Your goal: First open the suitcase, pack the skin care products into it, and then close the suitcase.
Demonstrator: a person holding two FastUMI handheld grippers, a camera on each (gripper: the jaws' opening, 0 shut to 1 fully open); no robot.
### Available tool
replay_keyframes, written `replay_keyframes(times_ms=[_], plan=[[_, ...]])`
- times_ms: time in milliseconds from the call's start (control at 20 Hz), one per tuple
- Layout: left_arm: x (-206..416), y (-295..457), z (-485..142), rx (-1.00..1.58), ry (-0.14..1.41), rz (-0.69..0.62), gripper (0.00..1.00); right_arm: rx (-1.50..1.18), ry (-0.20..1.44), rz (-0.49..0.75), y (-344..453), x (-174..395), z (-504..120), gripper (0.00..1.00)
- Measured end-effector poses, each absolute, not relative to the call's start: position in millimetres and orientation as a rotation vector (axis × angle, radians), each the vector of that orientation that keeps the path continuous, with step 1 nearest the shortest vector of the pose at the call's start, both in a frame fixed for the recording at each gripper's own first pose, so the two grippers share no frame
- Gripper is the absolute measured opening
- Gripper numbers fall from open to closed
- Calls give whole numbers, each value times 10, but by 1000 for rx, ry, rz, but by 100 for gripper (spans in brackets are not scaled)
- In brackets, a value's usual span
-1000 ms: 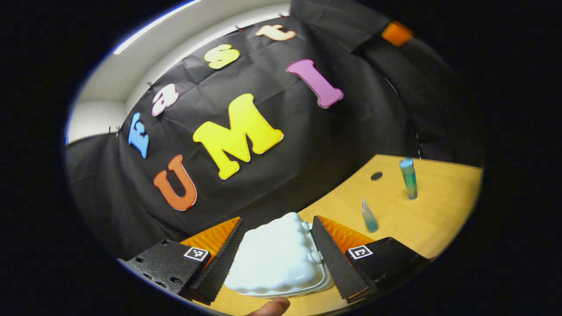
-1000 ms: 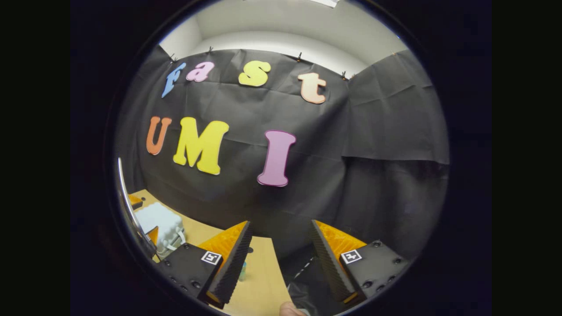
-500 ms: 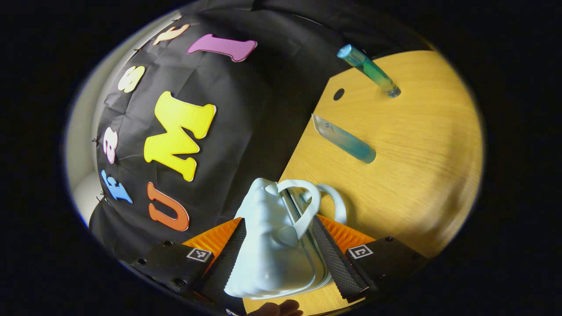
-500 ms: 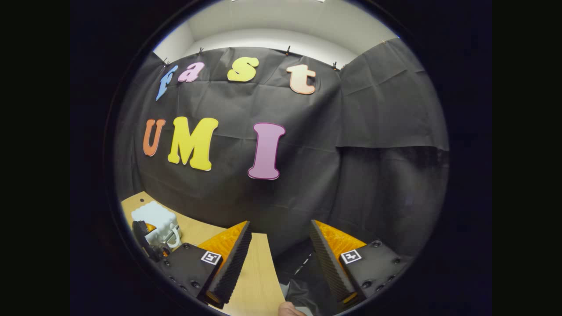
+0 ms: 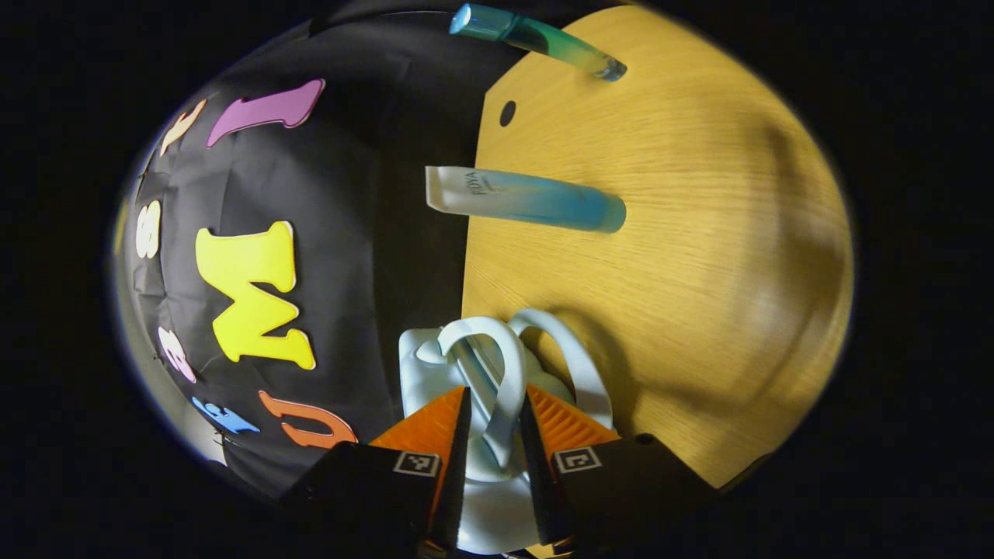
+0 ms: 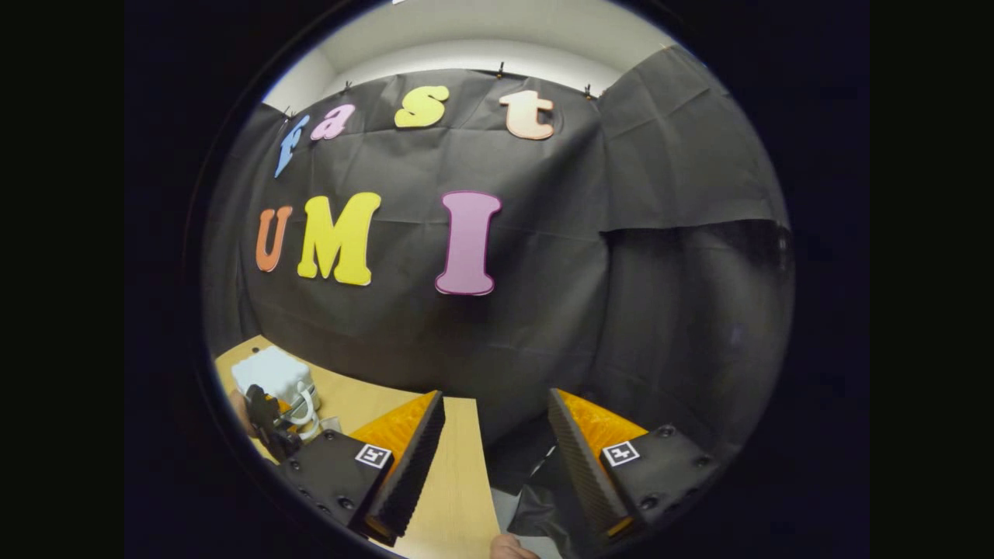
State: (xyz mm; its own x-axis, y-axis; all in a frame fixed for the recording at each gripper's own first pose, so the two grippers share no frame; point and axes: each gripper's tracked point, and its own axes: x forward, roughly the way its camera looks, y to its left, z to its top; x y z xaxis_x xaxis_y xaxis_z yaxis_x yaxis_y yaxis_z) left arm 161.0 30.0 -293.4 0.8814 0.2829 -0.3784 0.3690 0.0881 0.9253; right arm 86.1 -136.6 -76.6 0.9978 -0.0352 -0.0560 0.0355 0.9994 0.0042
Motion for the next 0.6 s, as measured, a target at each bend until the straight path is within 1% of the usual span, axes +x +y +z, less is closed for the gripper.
replay_keyframes(times_ms=[50, 100, 200, 400, 600], plan=[[1589, 283, -2939, 1494, 557, -77, 34, 9, 56, -34, -1364, 857, -760, 80], [1594, 301, -2921, 1484, 561, -77, 25, 14, 57, -31, -1338, 856, -743, 80], [1591, 276, -2923, 1441, 561, -89, 18, 15, 55, -26, -1271, 834, -721, 80], [1617, 305, -2839, 1353, 537, -108, 11, -4, 49, -50, -1139, 779, -685, 80], [1543, 334, -2493, 1261, 445, -122, 5, 3, 42, -96, -896, 662, -508, 80]])
